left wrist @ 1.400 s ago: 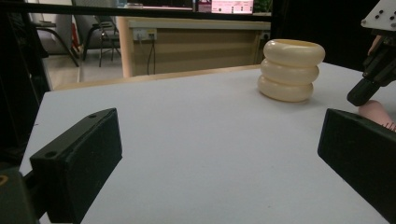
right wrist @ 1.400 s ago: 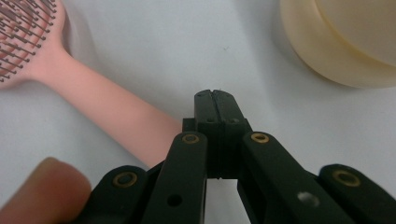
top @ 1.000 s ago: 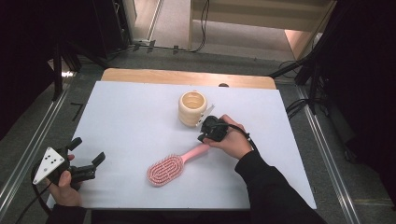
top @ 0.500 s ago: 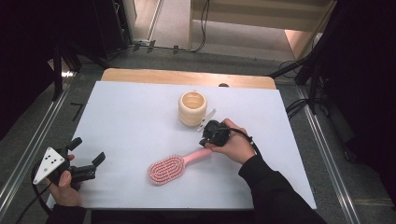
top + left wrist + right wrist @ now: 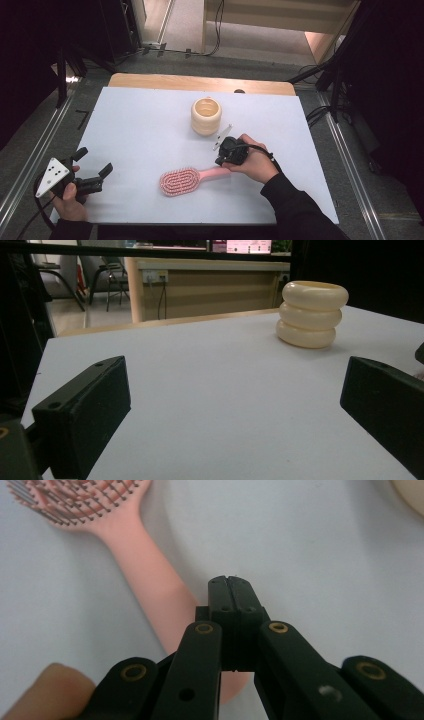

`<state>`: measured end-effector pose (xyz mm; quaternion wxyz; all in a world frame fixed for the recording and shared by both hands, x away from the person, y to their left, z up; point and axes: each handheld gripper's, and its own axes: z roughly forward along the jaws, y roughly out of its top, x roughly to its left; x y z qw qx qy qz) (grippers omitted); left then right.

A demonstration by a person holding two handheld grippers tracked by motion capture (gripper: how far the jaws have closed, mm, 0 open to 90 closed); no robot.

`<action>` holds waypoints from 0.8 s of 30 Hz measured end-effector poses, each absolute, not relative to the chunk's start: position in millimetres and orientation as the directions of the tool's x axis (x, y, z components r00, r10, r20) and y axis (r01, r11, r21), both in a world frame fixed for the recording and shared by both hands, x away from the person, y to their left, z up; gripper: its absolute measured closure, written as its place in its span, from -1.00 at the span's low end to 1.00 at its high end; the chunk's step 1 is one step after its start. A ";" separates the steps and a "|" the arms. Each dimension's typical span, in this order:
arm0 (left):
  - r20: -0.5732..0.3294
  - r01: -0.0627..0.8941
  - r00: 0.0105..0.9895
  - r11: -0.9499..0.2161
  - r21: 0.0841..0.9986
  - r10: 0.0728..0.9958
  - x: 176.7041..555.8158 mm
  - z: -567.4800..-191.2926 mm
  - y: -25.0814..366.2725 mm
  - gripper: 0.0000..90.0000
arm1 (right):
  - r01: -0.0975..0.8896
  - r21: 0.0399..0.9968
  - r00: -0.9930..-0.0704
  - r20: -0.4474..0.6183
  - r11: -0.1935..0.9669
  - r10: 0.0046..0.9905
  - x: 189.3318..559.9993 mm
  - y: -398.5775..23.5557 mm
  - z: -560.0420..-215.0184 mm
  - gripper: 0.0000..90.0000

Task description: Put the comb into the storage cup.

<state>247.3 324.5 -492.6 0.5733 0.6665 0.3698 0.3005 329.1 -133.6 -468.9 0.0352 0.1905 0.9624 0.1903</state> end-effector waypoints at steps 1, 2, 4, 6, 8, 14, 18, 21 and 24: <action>-0.023 0.148 0.546 -0.069 0.987 0.838 247.3 -492.6 324.5 -0.99 | 0.357 0.372 -0.924 0.007 0.857 0.382 326.7 -133.2 -468.5 0.95; -0.023 0.149 0.546 -0.069 0.986 0.838 247.3 -492.6 324.5 -0.99 | 0.339 0.373 -0.931 0.002 0.863 0.365 325.7 -132.8 -468.7 0.95; -0.023 0.148 0.546 -0.069 0.987 0.837 247.3 -492.6 324.5 -0.99 | 0.335 0.358 -0.934 0.005 0.872 0.357 321.3 -131.9 -468.0 0.95; -0.023 0.148 0.546 -0.069 0.987 0.838 247.2 -492.6 324.6 -0.99 | 0.334 0.349 -0.935 0.005 0.876 0.355 316.9 -131.2 -467.6 0.95; -0.024 0.148 0.547 -0.069 0.987 0.837 247.3 -492.6 324.7 -0.99 | 0.323 0.351 -0.938 -0.004 0.879 0.346 314.4 -131.6 -467.6 0.95; -0.022 0.149 0.545 -0.071 0.986 0.838 247.1 -492.5 324.5 -0.99 | 0.332 0.337 -0.937 0.010 0.881 0.349 304.9 -134.2 -467.3 0.95; -0.022 0.150 0.544 -0.072 0.986 0.839 247.1 -492.5 324.4 -0.99 | 0.318 0.325 -0.943 0.011 0.891 0.333 300.0 -135.4 -467.0 0.95; -0.022 0.149 0.545 -0.071 0.986 0.838 247.2 -492.6 324.3 -0.99 | 0.320 0.315 -0.943 0.020 0.893 0.331 295.2 -135.6 -466.6 0.95; -0.022 0.150 0.544 -0.071 0.986 0.839 247.1 -492.6 324.3 -0.99 | 0.297 0.307 -0.953 0.034 0.904 0.301 292.4 -135.6 -467.7 0.95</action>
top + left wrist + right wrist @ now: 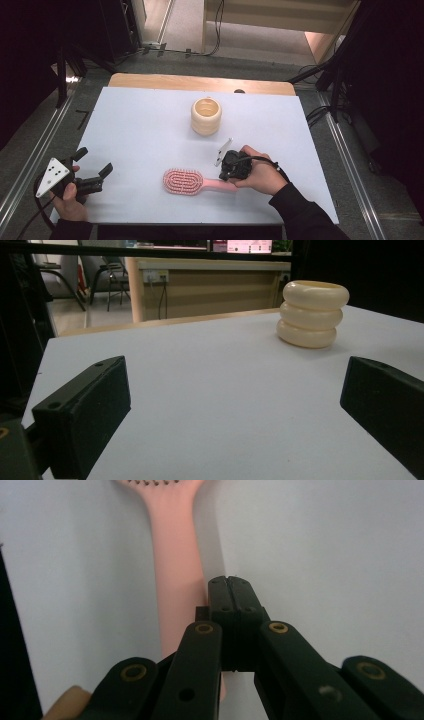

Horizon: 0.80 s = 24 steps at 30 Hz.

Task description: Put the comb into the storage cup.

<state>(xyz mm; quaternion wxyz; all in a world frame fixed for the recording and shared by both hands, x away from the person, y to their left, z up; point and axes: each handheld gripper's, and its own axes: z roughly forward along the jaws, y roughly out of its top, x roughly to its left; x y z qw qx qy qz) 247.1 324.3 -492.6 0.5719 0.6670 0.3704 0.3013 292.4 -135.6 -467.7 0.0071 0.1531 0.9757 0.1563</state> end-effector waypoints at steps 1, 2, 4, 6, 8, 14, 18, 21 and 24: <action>-0.021 0.150 0.544 -0.072 0.986 0.839 247.1 -492.5 324.3 -0.99 | 0.297 0.301 -0.953 0.036 0.906 0.301 291.7 -135.2 -467.6 0.95; -0.021 0.150 0.544 -0.072 0.986 0.839 247.1 -492.5 324.3 -0.99 | 0.298 0.301 -0.953 0.038 0.906 0.301 291.6 -135.2 -467.3 0.95; -0.022 0.150 0.544 -0.071 0.986 0.839 247.1 -492.6 324.3 -0.99 | 0.315 0.314 -0.947 0.044 0.896 0.318 292.2 -135.6 -464.9 0.82; -0.022 0.150 0.544 -0.071 0.986 0.839 247.1 -492.5 324.4 -0.99 | 0.325 0.313 -0.944 0.052 0.892 0.326 292.5 -135.7 -462.5 0.77; -0.022 0.149 0.544 -0.071 0.986 0.839 247.1 -492.6 324.3 -0.99 | 0.314 0.330 -0.948 0.057 0.890 0.313 293.7 -135.0 -457.7 0.63; -0.022 0.149 0.545 -0.071 0.986 0.838 247.2 -492.6 324.4 -0.99 | 0.307 0.333 -0.951 0.061 0.892 0.305 290.6 -126.5 -448.7 -0.02; -0.022 0.149 0.545 -0.071 0.986 0.838 247.1 -492.6 324.4 -0.99 | 0.289 0.312 -0.957 0.071 0.905 0.281 287.4 -119.0 -451.2 -0.54; -0.022 0.149 0.545 -0.071 0.986 0.838 247.1 -492.6 324.5 -0.99 | 0.299 0.305 -0.954 0.060 0.904 0.295 284.4 -113.6 -453.8 -0.83; -0.022 0.149 0.546 -0.071 0.986 0.838 247.2 -492.6 324.4 -0.99 | 0.300 0.286 -0.953 0.046 0.910 0.300 284.4 -109.2 -458.1 -1.00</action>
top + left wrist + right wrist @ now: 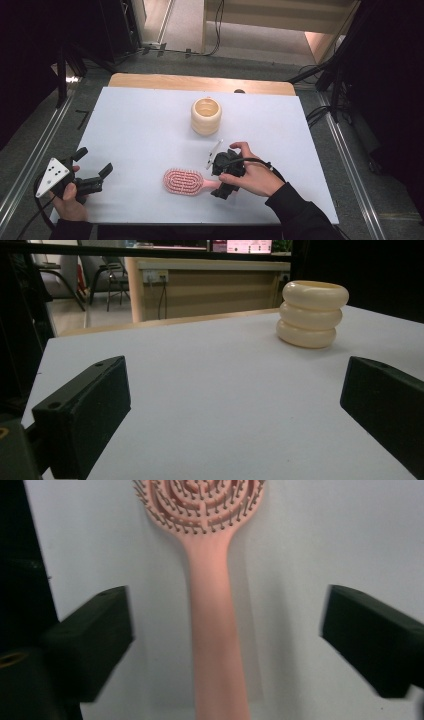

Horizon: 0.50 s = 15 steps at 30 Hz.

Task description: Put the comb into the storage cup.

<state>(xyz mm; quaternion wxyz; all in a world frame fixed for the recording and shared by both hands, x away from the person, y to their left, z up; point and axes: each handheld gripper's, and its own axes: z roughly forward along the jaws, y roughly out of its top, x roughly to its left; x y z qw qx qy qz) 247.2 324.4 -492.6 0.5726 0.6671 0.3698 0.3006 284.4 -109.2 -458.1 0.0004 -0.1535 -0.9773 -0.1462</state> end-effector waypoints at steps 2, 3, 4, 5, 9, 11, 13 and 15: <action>-0.023 0.149 0.546 -0.070 0.986 0.838 247.2 -492.6 324.5 -0.99 | 0.281 0.280 -0.959 0.045 0.918 0.280 283.1 -106.8 -460.9 -1.00; -0.023 0.149 0.546 -0.070 0.986 0.838 247.2 -492.6 324.5 -0.99 | 0.281 0.280 -0.959 0.045 0.918 0.280 283.1 -106.8 -460.9 -1.00; -0.023 0.149 0.546 -0.070 0.986 0.838 247.2 -492.6 324.5 -0.99 | 0.292 0.274 -0.956 0.046 0.916 0.291 281.9 -105.8 -461.7 -1.00; -0.023 0.149 0.545 -0.069 0.986 0.838 247.2 -492.6 324.5 -0.99 | 0.282 0.268 -0.959 0.049 0.921 0.280 281.4 -103.8 -464.5 -1.00; -0.023 0.149 0.545 -0.070 0.986 0.838 247.2 -492.6 324.5 -0.99 | 0.271 0.255 -0.962 0.039 0.928 0.270 280.6 -99.6 -469.0 -0.86; -0.024 0.148 0.546 -0.069 0.987 0.838 247.3 -492.7 324.6 -0.99 | 0.271 0.251 -0.962 0.031 0.929 0.272 279.1 -96.8 -470.0 -0.72; -0.024 0.148 0.546 -0.068 0.987 0.838 247.3 -492.6 324.6 -0.99 | 0.264 0.244 -0.963 0.020 0.933 0.267 277.7 -93.6 -471.4 -0.51; -0.024 0.148 0.546 -0.068 0.987 0.838 247.3 -492.6 324.6 -0.99 | 0.248 0.254 -0.967 0.016 0.935 0.253 278.9 -92.8 -472.6 -0.44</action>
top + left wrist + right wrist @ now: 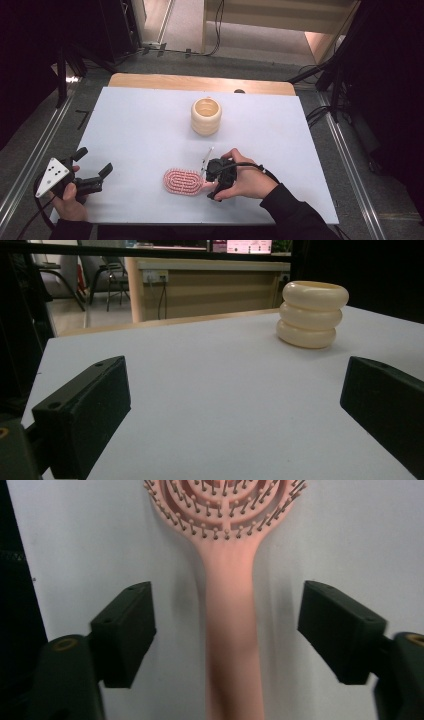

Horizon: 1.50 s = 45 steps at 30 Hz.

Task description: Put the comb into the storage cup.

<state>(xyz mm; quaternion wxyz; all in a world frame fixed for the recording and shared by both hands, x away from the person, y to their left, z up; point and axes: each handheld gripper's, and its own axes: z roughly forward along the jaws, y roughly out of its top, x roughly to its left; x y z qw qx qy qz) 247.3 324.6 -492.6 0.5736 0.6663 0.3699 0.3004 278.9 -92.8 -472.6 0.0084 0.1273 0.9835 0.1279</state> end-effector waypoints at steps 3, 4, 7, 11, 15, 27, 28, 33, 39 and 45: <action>-0.025 0.149 0.547 -0.068 0.987 0.837 247.3 -492.6 324.8 -0.99 | 0.261 0.239 -0.964 0.004 0.935 0.268 278.4 -89.6 -473.1 -0.16; -0.025 0.148 0.547 -0.068 0.987 0.837 247.3 -492.6 324.8 -0.99 | 0.261 0.239 -0.964 0.004 0.935 0.268 278.4 -89.6 -473.1 -0.16; -0.024 0.148 0.547 -0.068 0.987 0.837 247.3 -492.6 324.9 -0.99 | 0.257 0.229 -0.964 -0.007 0.939 0.265 278.5 -86.2 -474.6 0.06; -0.023 0.148 0.547 -0.070 0.986 0.837 247.3 -492.6 325.0 -0.99 | 0.259 0.224 -0.964 -0.006 0.940 0.267 277.9 -83.3 -475.5 0.15; -0.024 0.148 0.548 -0.068 0.987 0.836 247.3 -492.6 324.9 -0.99 | 0.241 0.220 -0.968 -0.013 0.945 0.250 277.2 -77.6 -478.0 0.25; -0.022 0.151 0.547 -0.073 0.986 0.837 247.1 -492.7 324.1 -0.99 | 0.250 0.185 -0.967 0.000 0.951 0.254 282.5 -74.3 -477.5 0.49; -0.022 0.151 0.547 -0.073 0.986 0.837 247.1 -492.7 324.1 -0.99 | 0.242 0.179 -0.969 -0.010 0.954 0.248 280.9 -72.8 -477.1 0.50; -0.022 0.150 0.548 -0.072 0.986 0.836 247.2 -492.6 324.3 -0.99 | 0.245 0.172 -0.968 -0.015 0.954 0.252 280.5 -71.6 -476.6 0.51; -0.023 0.150 0.548 -0.071 0.986 0.836 247.3 -492.6 324.4 -0.99 | 0.260 0.210 -0.964 -0.005 0.943 0.267 280.4 -77.0 -476.9 0.51; -0.023 0.150 0.548 -0.071 0.986 0.836 247.3 -492.6 324.4 -0.99 | 0.269 0.247 -0.960 -0.004 0.931 0.278 281.0 -81.0 -475.4 0.51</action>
